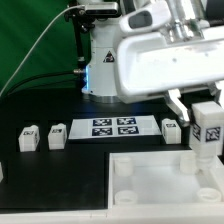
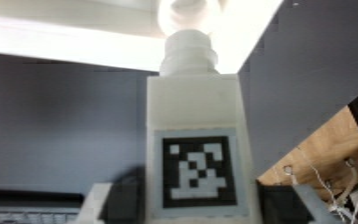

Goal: Assemble one leg

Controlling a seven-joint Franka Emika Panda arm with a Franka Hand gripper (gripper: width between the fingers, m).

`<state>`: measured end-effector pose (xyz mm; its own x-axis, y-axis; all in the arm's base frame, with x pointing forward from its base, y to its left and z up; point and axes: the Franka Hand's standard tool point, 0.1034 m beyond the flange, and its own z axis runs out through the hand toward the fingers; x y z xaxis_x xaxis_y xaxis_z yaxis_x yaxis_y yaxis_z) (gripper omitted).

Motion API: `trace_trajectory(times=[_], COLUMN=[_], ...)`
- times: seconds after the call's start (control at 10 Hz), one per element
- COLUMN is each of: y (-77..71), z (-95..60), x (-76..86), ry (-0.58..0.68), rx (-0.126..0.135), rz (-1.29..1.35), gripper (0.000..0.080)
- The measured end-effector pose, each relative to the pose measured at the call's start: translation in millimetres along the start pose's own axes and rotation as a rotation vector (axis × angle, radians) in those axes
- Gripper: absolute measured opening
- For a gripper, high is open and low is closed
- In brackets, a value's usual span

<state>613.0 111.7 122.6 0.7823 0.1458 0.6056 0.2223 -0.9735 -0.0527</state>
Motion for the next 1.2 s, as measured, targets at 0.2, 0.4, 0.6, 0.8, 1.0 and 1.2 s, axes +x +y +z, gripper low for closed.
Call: trace_trajectory(times=[0.2,0.4,0.6,0.8,1.0,1.2], y=[1.1,2.2,9.4,7.1,6.2,3.0], z=[6.1,9.2,11.4,21.1,24.2,25.0], x=[-0.1,-0.8,-3.6,-12.6,-15.4,-16.0], ry=[0.0,-0.002,-0.006,-0.02,-0.027,-0.028], rx=[0.002,0.001,-0.005,0.001,0.004,0.008], rz=[0.006,0.01,0.018,0.023,0.025,0.022], gripper=[0.0294,0.0294,0.0294,0.0294,0.0294,0.0294])
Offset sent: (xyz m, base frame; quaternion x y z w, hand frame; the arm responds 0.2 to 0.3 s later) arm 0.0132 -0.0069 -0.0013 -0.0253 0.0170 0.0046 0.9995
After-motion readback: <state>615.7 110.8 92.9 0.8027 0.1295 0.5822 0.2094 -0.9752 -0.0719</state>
